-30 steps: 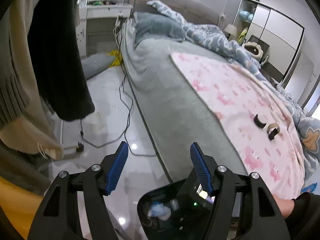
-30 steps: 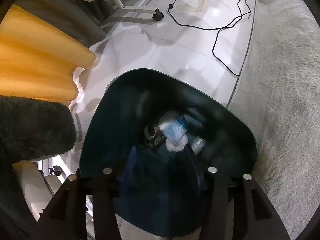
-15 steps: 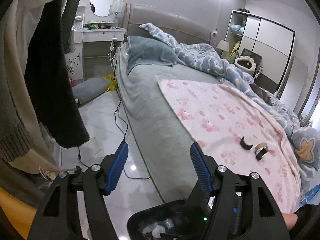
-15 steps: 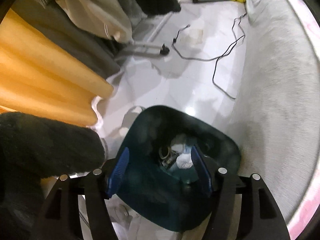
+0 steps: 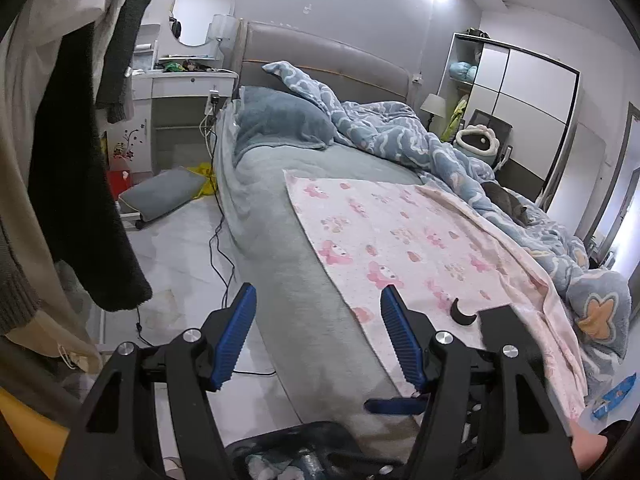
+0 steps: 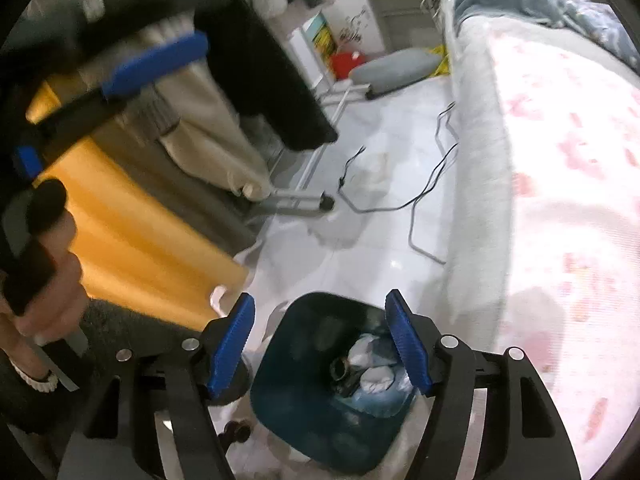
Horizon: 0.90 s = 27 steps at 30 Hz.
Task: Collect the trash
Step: 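Move both tools back over the bed toward the black pieces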
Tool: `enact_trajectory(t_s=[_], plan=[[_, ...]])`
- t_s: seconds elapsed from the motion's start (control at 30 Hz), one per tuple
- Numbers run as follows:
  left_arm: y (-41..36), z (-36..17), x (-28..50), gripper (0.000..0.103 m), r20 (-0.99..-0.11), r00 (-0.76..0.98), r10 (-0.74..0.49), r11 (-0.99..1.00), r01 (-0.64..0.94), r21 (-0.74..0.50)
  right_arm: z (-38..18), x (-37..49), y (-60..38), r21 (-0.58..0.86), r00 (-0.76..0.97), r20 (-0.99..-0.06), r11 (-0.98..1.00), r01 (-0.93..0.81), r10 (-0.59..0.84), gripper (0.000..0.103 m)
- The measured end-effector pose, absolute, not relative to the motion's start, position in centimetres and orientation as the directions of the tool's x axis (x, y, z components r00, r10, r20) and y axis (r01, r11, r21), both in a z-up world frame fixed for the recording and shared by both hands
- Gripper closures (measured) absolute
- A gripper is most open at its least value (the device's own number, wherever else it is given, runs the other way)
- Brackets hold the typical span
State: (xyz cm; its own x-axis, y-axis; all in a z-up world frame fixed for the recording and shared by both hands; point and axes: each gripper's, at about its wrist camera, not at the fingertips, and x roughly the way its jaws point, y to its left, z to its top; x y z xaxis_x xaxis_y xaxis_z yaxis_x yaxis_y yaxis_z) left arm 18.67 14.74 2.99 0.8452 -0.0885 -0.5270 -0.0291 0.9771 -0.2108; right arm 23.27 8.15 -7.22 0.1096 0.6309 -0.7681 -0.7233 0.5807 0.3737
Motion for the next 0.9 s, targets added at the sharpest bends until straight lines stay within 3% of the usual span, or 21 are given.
enact_trajectory(t_s=[0.9], plan=[[5.6,1.3,22.7,0.029,-0.576,0.795,-0.191,0.976,0.092,-0.197,-3.6,26.7,-5.8,0.240,0.432,-0.727,0.787,-0.568,0.533,0.031]])
